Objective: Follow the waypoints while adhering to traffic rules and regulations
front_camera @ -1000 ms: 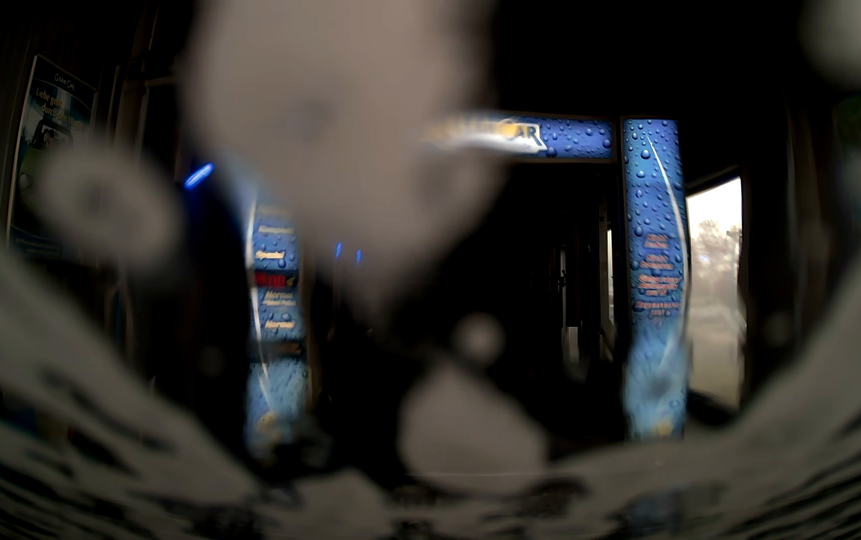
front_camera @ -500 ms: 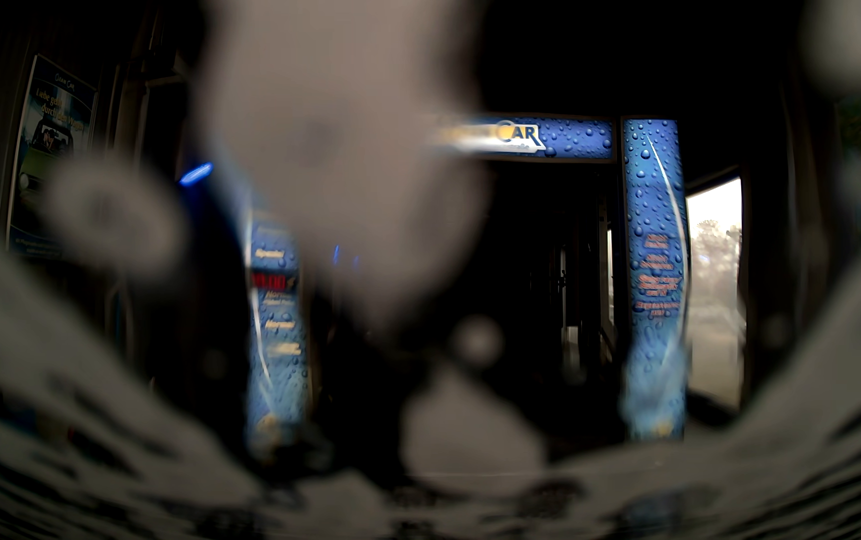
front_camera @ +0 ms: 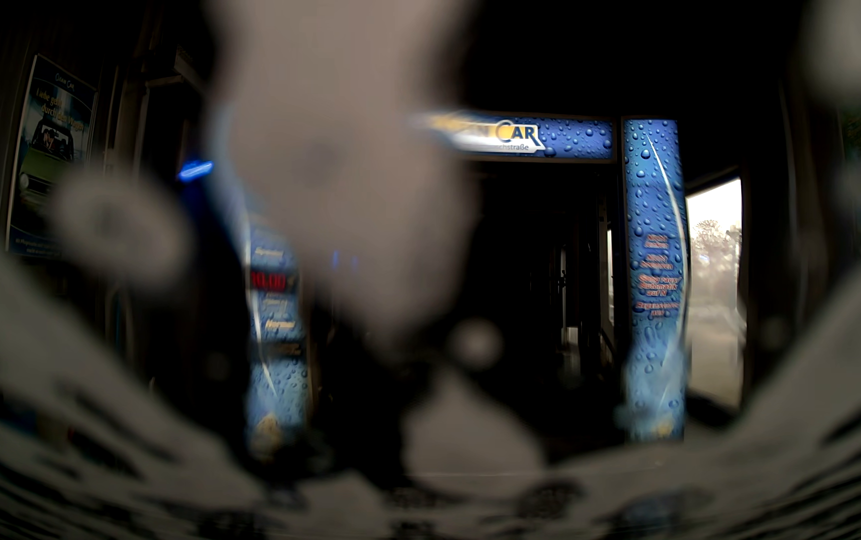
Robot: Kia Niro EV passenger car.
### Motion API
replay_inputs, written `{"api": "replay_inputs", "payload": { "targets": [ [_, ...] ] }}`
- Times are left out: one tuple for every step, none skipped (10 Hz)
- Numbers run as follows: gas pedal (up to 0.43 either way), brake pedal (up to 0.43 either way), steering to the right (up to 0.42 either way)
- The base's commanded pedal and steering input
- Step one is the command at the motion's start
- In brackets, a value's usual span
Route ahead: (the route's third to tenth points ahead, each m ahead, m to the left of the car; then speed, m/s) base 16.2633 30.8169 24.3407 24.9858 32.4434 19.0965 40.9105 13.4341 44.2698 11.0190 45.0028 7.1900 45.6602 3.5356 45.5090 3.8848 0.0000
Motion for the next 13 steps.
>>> {"api": "replay_inputs", "payload": {
  "targets": [
    [0.000,0.006,-0.014],
    [0.000,0.000,-0.015],
    [0.000,0.000,-0.015],
    [0.000,0.000,-0.014],
    [0.000,0.000,-0.014],
    [0.000,0.000,-0.014],
    [0.000,0.000,-0.014],
    [0.000,0.000,-0.015],
    [0.000,0.000,-0.015],
    [0.000,0.000,-0.015],
    [0.000,0.000,-0.014],
    [0.000,0.000,-0.014],
    [0.000,0.000,-0.014]
  ]
}}
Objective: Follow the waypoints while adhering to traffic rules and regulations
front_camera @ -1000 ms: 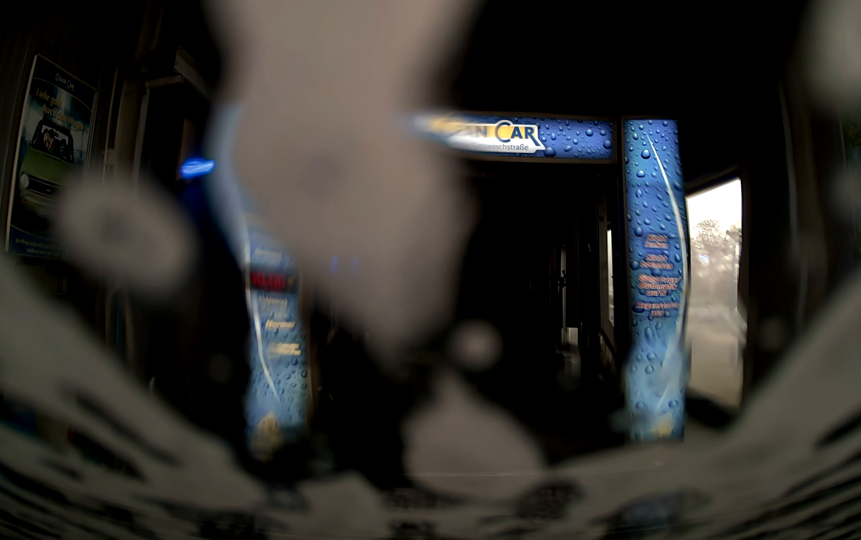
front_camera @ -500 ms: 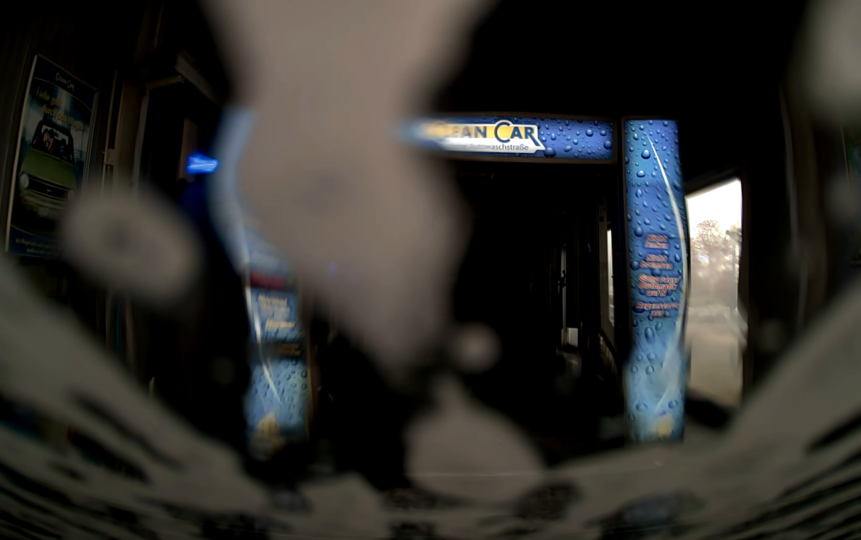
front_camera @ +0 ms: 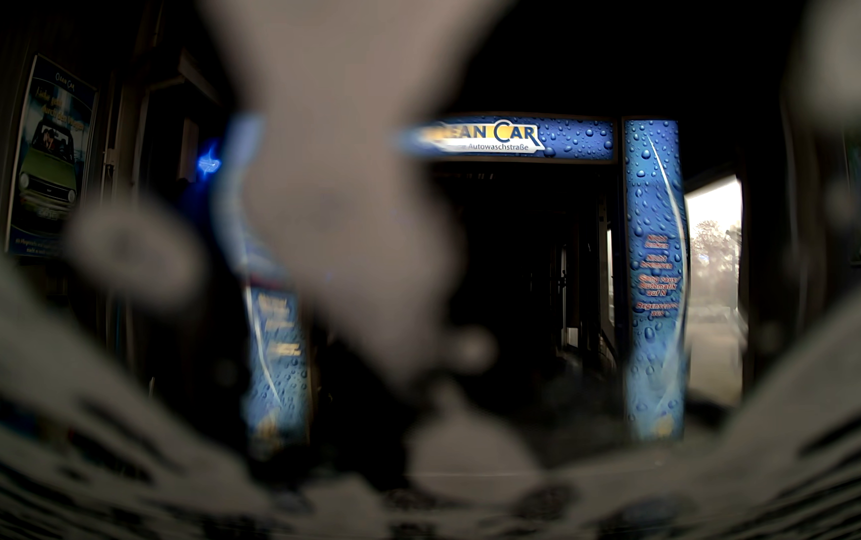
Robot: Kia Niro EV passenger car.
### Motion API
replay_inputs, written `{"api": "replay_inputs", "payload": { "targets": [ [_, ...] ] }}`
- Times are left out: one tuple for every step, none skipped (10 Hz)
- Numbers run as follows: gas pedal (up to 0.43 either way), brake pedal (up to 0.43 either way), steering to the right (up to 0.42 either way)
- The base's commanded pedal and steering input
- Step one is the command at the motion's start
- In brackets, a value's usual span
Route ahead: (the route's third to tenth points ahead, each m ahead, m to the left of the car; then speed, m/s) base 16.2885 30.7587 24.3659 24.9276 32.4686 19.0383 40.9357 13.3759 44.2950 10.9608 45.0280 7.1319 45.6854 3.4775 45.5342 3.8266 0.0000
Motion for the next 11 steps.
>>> {"api": "replay_inputs", "payload": {
  "targets": [
    [0.000,0.000,-0.014],
    [0.000,0.000,-0.014],
    [0.000,0.006,-0.014],
    [0.000,0.000,-0.014],
    [0.000,0.000,-0.014],
    [0.000,0.000,-0.014],
    [0.000,0.000,-0.015],
    [0.000,0.000,-0.014],
    [0.000,0.000,-0.014],
    [0.000,0.000,-0.014],
    [0.000,0.000,-0.014]
  ]
}}
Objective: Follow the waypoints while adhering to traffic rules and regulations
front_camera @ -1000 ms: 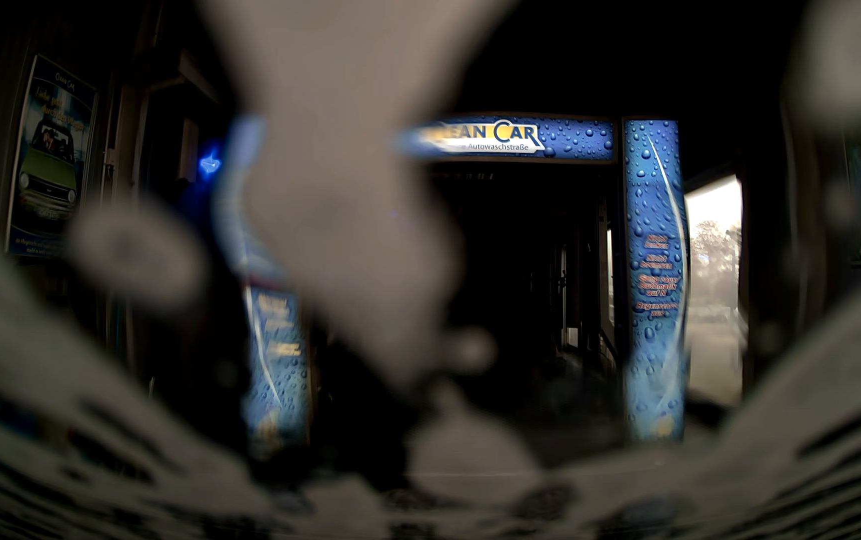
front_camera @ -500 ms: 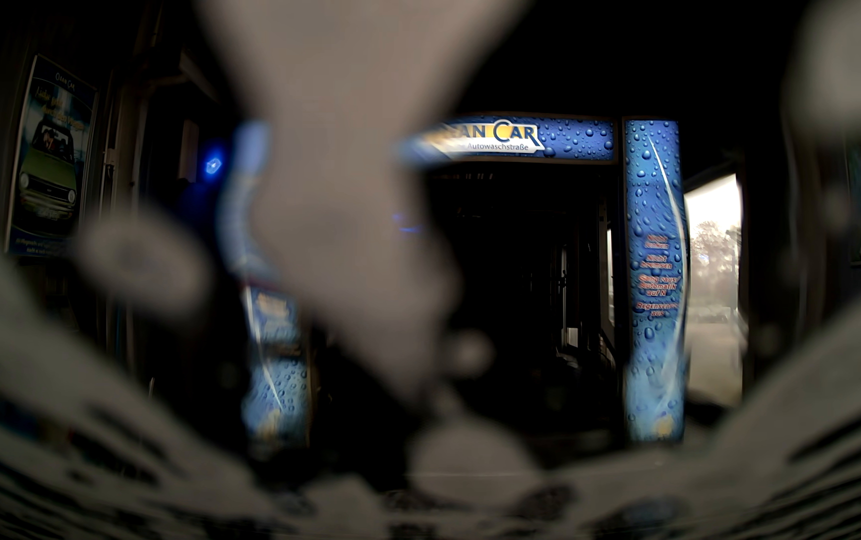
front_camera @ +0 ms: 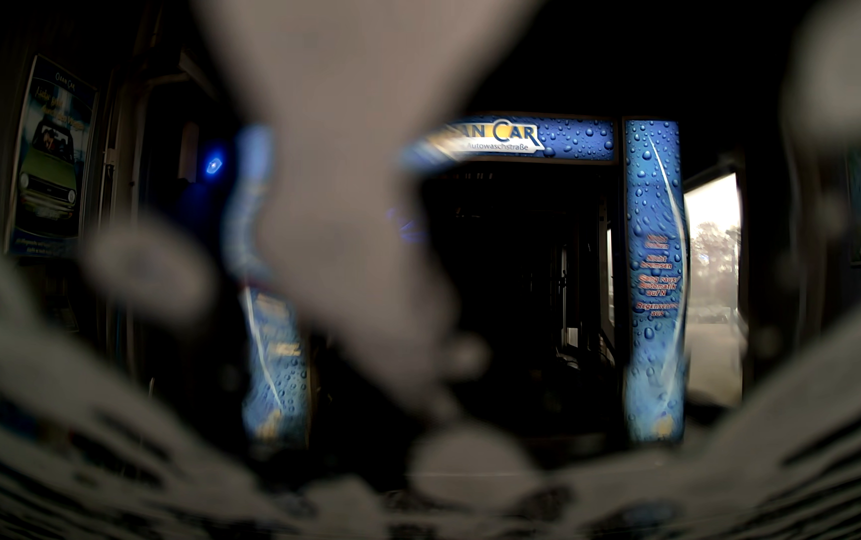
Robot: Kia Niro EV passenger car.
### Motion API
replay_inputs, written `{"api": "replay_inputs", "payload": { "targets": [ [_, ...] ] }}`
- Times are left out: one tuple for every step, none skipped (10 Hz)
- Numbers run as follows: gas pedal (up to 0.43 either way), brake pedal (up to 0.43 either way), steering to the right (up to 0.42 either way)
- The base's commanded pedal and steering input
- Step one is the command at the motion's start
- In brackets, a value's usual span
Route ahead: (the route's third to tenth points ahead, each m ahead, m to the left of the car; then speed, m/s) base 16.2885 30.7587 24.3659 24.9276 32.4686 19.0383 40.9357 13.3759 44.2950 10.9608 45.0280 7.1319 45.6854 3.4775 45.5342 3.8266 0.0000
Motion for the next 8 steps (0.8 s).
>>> {"api": "replay_inputs", "payload": {
  "targets": [
    [0.000,0.000,-0.014],
    [0.000,0.000,-0.014],
    [0.000,0.000,-0.014],
    [0.000,0.000,-0.014],
    [0.000,0.000,-0.014],
    [0.000,0.000,-0.014],
    [0.000,0.000,-0.014],
    [0.000,0.000,-0.014]
  ]
}}
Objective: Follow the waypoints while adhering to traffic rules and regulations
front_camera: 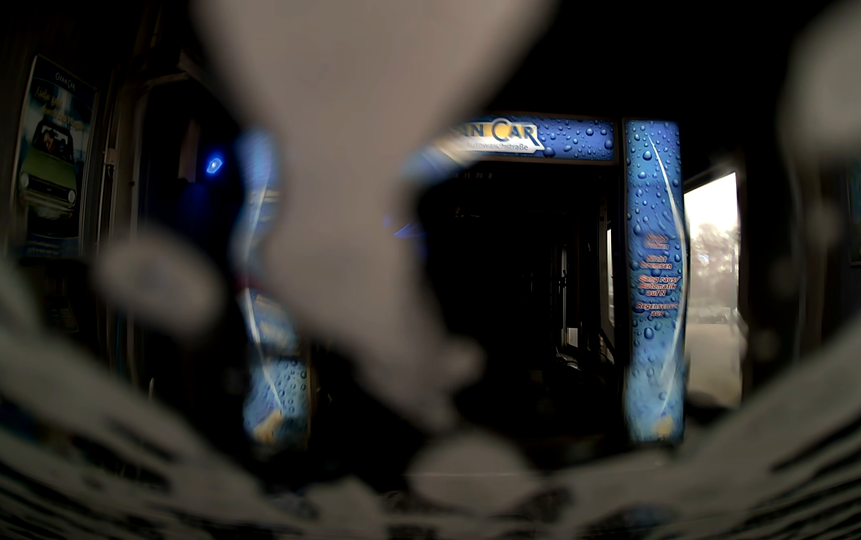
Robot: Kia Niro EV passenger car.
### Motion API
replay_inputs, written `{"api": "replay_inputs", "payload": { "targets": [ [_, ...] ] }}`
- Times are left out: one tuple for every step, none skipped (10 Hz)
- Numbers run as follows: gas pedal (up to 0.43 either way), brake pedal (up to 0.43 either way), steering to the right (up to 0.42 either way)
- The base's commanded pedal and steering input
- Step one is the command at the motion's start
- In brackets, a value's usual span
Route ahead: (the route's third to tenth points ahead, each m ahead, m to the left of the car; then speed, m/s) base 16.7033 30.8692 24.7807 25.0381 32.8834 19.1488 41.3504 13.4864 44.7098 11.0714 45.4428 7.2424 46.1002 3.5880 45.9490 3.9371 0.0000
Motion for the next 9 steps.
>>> {"api": "replay_inputs", "payload": {
  "targets": [
    [0.000,0.000,-0.014],
    [0.000,0.000,-0.014],
    [0.000,0.000,-0.015],
    [0.000,0.000,-0.014],
    [0.000,0.000,-0.014],
    [0.000,0.000,-0.014],
    [0.000,0.000,-0.015],
    [0.000,0.000,-0.014],
    [0.000,0.000,-0.014]
  ]
}}
